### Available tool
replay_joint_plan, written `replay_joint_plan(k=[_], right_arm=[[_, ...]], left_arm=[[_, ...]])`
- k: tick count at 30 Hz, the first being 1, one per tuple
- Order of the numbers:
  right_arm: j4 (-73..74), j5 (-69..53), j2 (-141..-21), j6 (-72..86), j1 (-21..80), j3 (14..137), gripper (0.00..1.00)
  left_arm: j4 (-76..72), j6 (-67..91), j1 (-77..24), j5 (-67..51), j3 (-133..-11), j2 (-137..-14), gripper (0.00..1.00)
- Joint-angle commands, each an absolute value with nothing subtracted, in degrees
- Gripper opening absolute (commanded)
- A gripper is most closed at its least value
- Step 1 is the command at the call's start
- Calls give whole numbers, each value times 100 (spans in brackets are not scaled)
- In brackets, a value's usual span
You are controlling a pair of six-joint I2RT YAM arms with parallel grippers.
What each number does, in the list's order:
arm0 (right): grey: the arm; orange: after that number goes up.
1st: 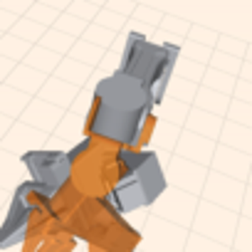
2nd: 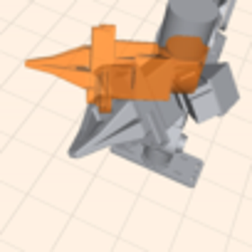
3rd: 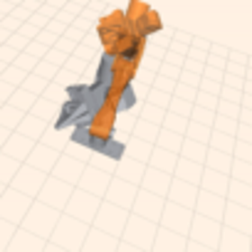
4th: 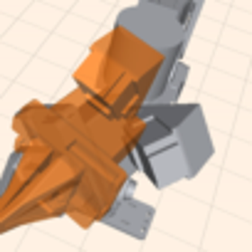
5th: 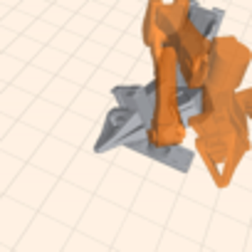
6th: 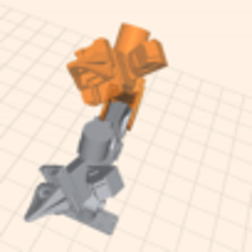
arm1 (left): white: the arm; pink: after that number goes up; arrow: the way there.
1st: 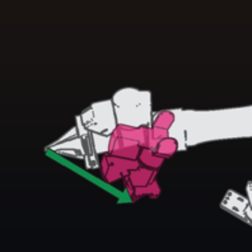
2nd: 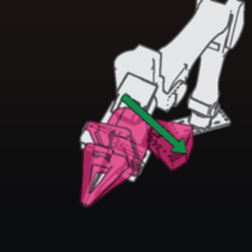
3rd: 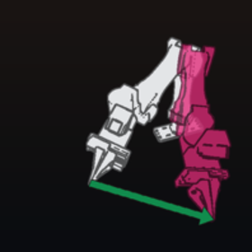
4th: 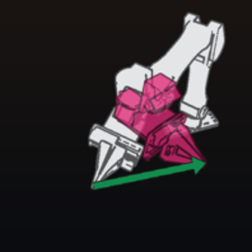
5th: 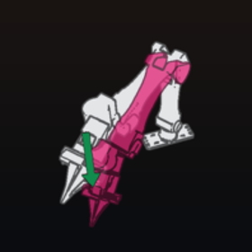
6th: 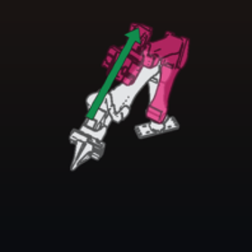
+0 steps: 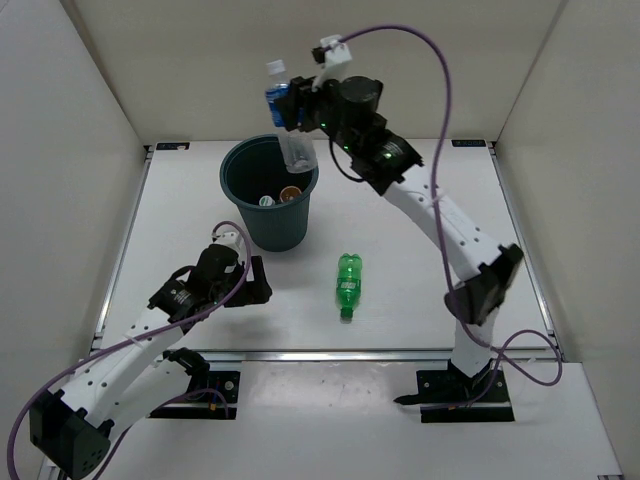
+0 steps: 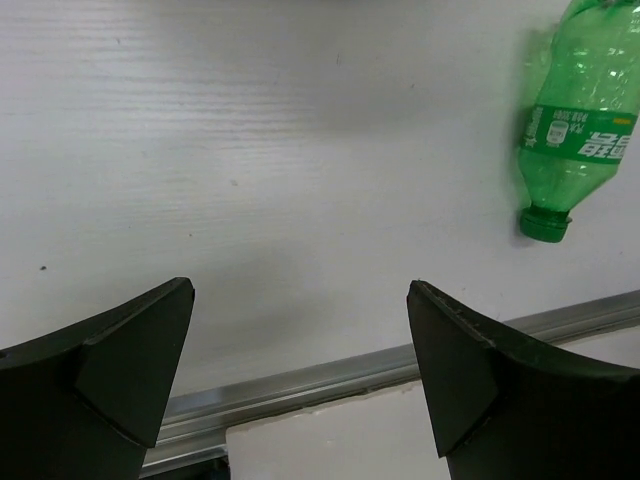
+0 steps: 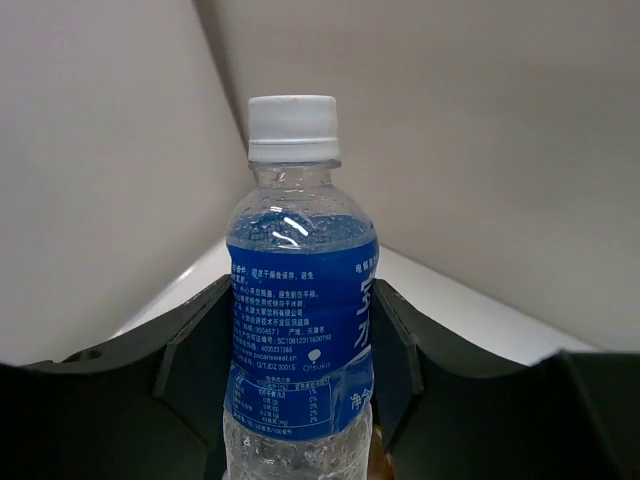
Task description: Put the plastic bottles in the bin
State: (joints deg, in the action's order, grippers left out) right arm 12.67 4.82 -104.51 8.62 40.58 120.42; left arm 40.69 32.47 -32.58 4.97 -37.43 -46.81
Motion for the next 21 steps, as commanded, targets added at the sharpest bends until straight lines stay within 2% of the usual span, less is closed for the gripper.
replay_joint_plan(k=[1, 3, 8, 10, 14, 16, 19, 21], right_arm=[[924, 221, -11433, 440, 4236, 13048, 30], [993, 133, -11994, 527, 4289, 13453, 34], [1063, -220, -12305, 641, 4324, 13676, 56], [1177, -264, -12209, 536, 4324, 13632, 75], [1458, -18, -11805, 264, 4386, 13553, 99], [1661, 148, -11524, 150, 4368, 13413, 99], [1907, 544, -10753, 211, 4351, 12519, 99], [1846, 1105, -10092, 351, 4281, 11178, 99]], left_arm=[[3982, 3437, -3226, 229, -3569, -4605, 99], [4008, 3331, -3191, 228, -3585, -4614, 98], [4078, 2989, -3208, 448, -3770, -4763, 99], [4034, 2954, -3243, 414, -3849, -4834, 99], [3736, 2865, -3435, 369, -4077, -5123, 99], [3596, 2856, -3577, 361, -4261, -5378, 98], [3261, 2848, -3972, 430, -4657, -5896, 99], [3086, 2813, -4393, 527, -4939, -6413, 99]])
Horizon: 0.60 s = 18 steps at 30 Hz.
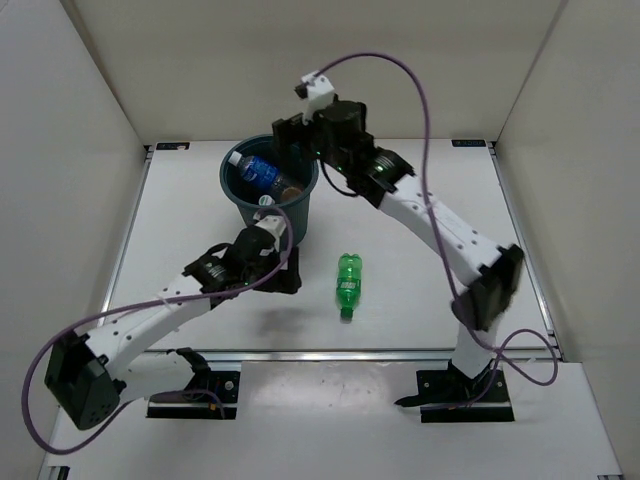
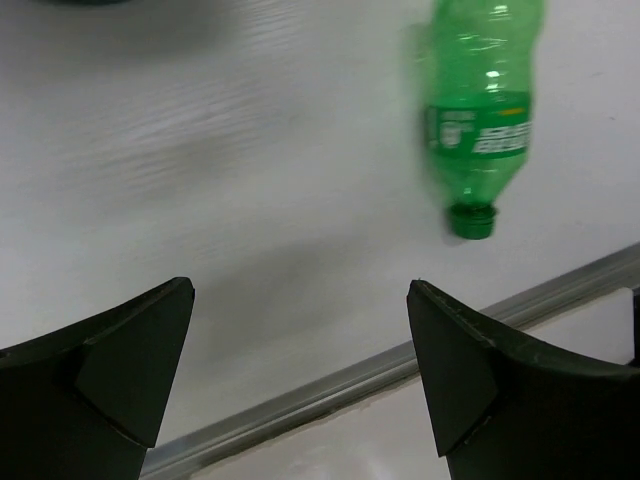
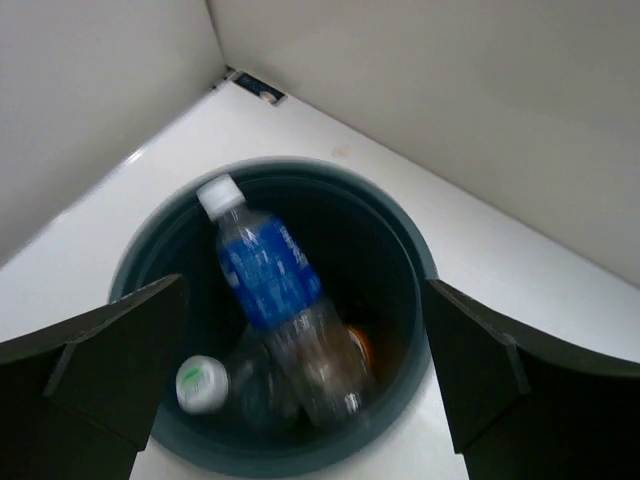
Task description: Put the plastic bottles in the bin
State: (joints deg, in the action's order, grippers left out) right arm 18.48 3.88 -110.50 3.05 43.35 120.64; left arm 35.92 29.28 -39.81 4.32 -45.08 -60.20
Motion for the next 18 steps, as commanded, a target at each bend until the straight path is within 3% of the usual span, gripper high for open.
replay_joint_plan(k=[1, 7, 13, 18], right_arm=[[1733, 1334, -9342, 404, 4245, 10397, 99], [2222, 828, -7062, 1843, 2720, 7230, 99], [2988, 194, -5417, 2092, 874, 5198, 99], [3532, -351, -4869, 1881, -456, 4193, 100]], left_arm=[[2946, 2804, -4551, 580, -5227, -6712, 99], [2751, 2848, -5281, 554, -6168, -8329, 99], [2743, 2830, -5625, 800, -6933, -9718, 99], [2751, 2856, -5765, 914, -7391, -10545, 99]])
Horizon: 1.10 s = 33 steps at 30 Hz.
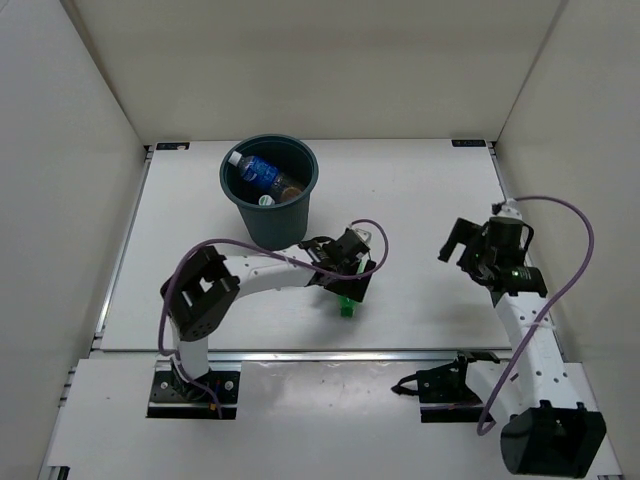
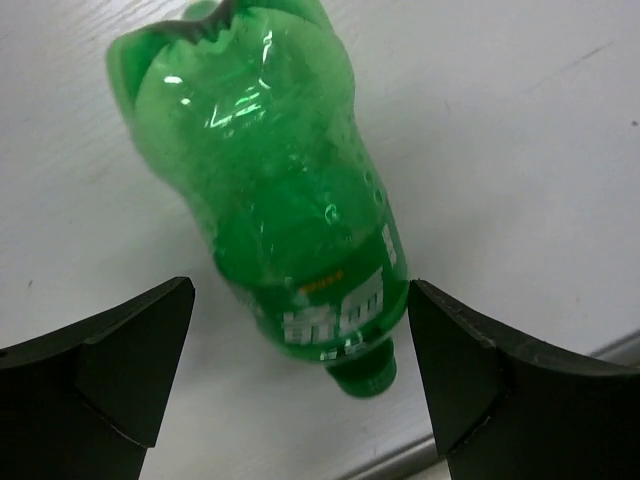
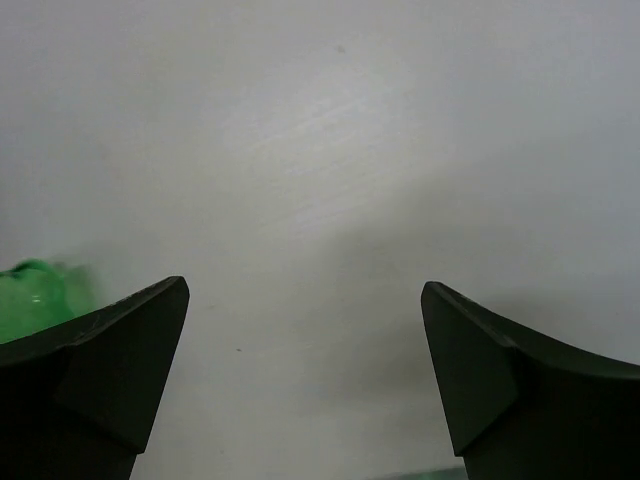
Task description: Put the plastic bottles in the bin
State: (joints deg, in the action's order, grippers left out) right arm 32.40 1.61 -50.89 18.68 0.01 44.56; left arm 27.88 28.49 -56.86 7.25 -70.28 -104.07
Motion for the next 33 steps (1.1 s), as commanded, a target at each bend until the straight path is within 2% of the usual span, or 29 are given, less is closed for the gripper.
replay_joint_plan(k=[1, 2, 4, 5, 6, 8, 10, 12, 15, 16, 20, 23, 25, 27, 30, 33], right_arm=[[3568, -447, -4895, 1837, -614, 4071, 99], [3638, -448, -4887, 1820, -641, 4008, 99], [3665, -344, -4939, 1775, -563, 3920, 99], [3665, -160, -4922, 1828, -423, 3920, 99], [3622, -71, -4922, 1828, -370, 3859, 99], [3516, -26, -4869, 1837, -220, 3902, 99], [3393, -149, -4869, 1793, -324, 3920, 100], [3341, -298, -4860, 1758, -465, 3981, 99], [3244, -395, -4895, 1688, -554, 4017, 99], [3234, -387, -4913, 1731, -536, 4025, 99], [3041, -325, -5044, 1793, -352, 4052, 99], [2954, -386, -5115, 1898, -255, 4087, 99], [2962, -395, -5176, 1977, -211, 4139, 99], [2971, -369, -5256, 2004, -132, 4192, 99], [2962, -352, -5230, 2066, -132, 4271, 99], [3023, -325, -5203, 2118, -184, 4245, 99]], left_arm=[[2725, 2865, -5766, 905, -7505, -10590, 99], [2716, 2865, -5757, 931, -7549, -10678, 99], [2707, 2927, -5783, 1054, -7733, -10845, 91], [2777, 2944, -5792, 1081, -7900, -10898, 83], [2777, 2918, -5775, 1098, -7945, -10907, 71], [2917, 2857, -5748, 1203, -8269, -10838, 58], [3101, 2708, -5713, 1301, -8585, -10635, 53], [3313, 2567, -5643, 1546, -8902, -10224, 52], [3323, 2138, -5686, 2185, -9289, -9513, 60], [3235, 1962, -5617, 2441, -9438, -9275, 59], [3191, 1653, -4810, 2934, -10019, -8939, 59], [2717, 1486, -4116, 3077, -10010, -8911, 59], [2760, 1433, -3913, 3049, -10195, -9139, 58], [2663, 1363, -3833, 3504, -10213, -9289, 59], [2540, 1196, -3701, 3972, -9976, -9457, 64], [2803, 1424, -3463, 3596, -9932, -9536, 72]])
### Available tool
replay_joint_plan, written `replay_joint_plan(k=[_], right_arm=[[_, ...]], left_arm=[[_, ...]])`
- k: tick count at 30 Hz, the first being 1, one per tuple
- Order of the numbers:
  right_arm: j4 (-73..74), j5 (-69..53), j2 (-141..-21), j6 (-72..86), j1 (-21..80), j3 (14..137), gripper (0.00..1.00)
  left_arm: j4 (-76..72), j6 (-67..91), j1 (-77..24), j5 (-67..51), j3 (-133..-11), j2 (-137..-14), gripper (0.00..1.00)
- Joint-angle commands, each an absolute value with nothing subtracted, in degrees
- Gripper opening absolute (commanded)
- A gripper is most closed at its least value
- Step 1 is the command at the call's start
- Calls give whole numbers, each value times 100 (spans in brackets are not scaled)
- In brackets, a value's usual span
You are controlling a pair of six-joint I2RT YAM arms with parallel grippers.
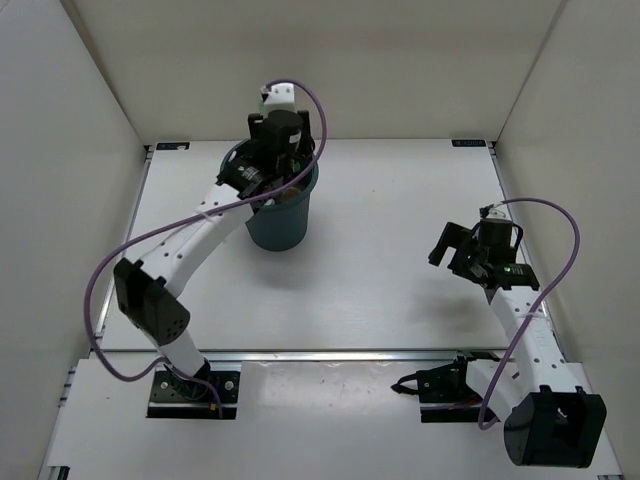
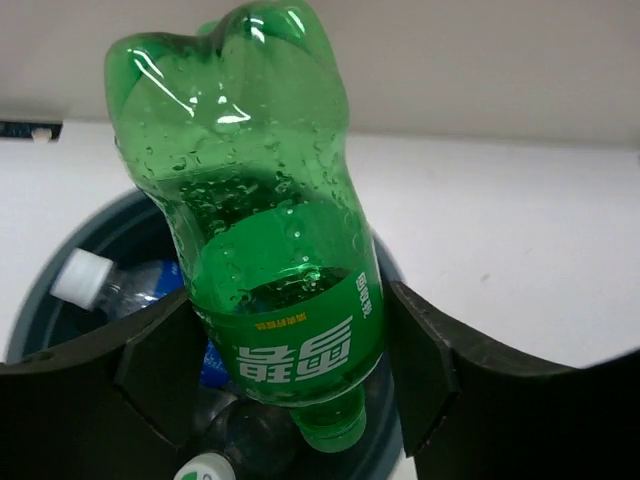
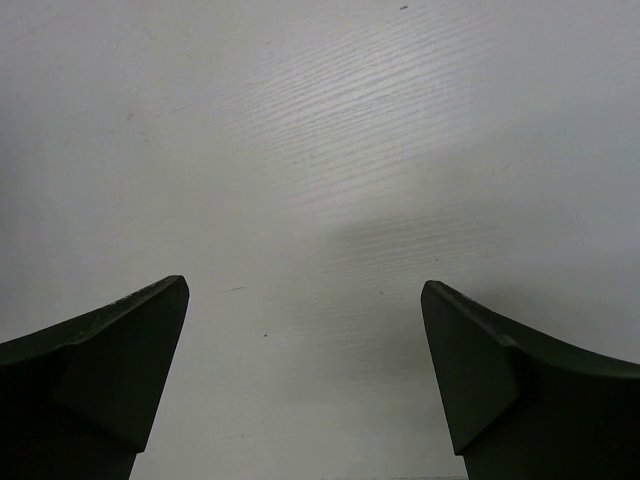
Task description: Put the plastic bottles in the bin
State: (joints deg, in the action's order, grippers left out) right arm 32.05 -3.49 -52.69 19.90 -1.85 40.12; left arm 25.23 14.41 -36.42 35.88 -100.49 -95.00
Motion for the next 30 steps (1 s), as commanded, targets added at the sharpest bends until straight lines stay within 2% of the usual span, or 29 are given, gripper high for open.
replay_joint_plan(k=[1, 2, 4, 10, 15, 18, 22, 26, 30], right_arm=[[3050, -299, -5168, 2109, -202, 4280, 100], [3119, -290, -5194, 2153, -228, 4289, 99], [3155, -290, -5282, 2118, -272, 4368, 99], [3208, -219, -5336, 1890, -237, 4562, 100], [3436, -650, -5423, 1609, -492, 4693, 99], [3822, -476, -5651, 1477, -545, 4869, 99], [4148, -299, -5923, 1433, -676, 5071, 99], [3780, -747, -5670, 1424, -914, 4870, 99], [3946, -669, -5747, 1293, -844, 4992, 99]], left_arm=[[2812, 1520, -3402, 3351, -9862, -9440, 79], [2804, 1538, -3393, 3227, -9818, -9361, 94], [2707, 1538, -3410, 3286, -9529, -9125, 98], [3461, 1853, -3341, 3218, -9291, -8246, 98], [4419, 3004, -2296, 2233, -7763, -6543, 98], [5491, 3461, -1857, 2819, -6945, -5707, 99], [6652, 3612, -1038, 2673, -6110, -5029, 98], [6724, 4252, -1353, 2575, -5441, -4527, 99], [6566, 4394, -1371, 2531, -5414, -4043, 99]])
